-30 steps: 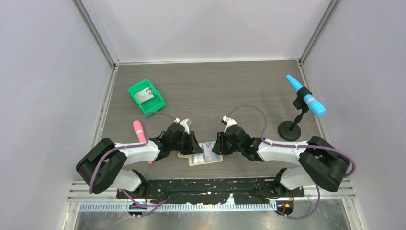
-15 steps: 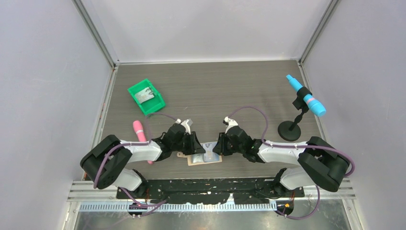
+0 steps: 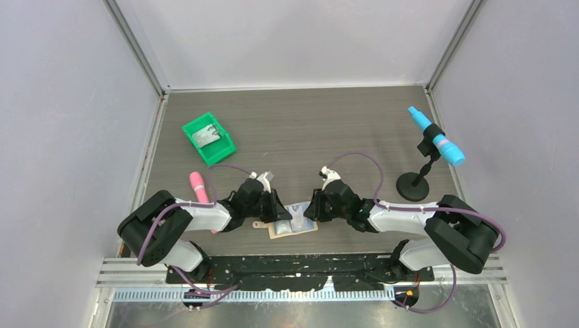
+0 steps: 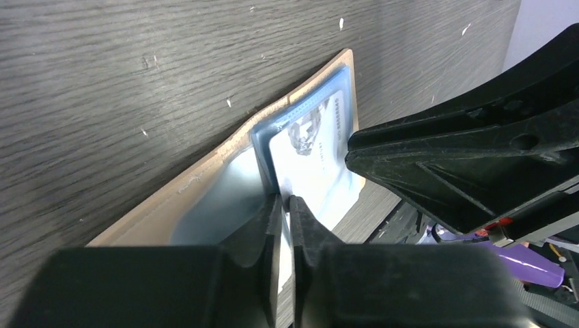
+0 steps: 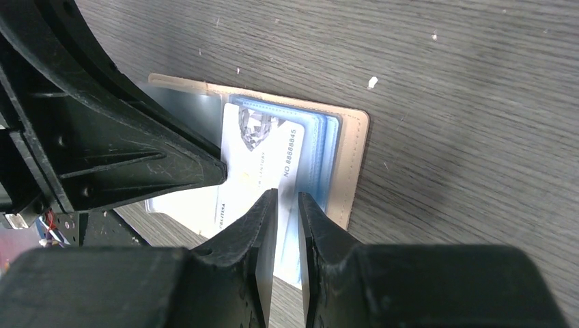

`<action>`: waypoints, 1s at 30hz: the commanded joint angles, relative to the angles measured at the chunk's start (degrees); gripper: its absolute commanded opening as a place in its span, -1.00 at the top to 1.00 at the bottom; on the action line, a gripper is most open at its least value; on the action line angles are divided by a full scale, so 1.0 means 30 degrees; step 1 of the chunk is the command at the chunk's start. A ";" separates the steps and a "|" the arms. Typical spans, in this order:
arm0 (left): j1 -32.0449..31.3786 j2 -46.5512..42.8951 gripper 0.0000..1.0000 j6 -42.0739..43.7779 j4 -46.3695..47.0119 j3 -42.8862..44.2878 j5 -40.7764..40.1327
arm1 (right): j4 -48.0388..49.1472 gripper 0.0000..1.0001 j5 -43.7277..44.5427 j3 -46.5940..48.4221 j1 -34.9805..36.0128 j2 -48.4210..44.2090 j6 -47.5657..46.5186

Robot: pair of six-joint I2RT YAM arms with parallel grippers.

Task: Take the credit cards out of the card holder
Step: Remove the credit card from the card holder.

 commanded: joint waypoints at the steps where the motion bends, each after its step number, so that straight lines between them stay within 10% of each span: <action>1: -0.0175 -0.0077 0.97 -0.0345 0.1701 -0.0076 0.0441 | -0.0639 0.50 0.0299 -0.0499 -0.0025 0.0117 -0.0021; 11: -0.0132 -0.0505 1.00 -0.1511 0.3242 -0.0816 0.0657 | -0.0752 0.50 0.0360 -0.0801 -0.0269 -0.0027 0.0057; 30: 0.0102 -0.5395 1.00 -0.0088 -0.4008 -0.1138 -0.1077 | -0.1616 0.50 0.0573 -0.0473 -0.0640 -0.0301 -0.0089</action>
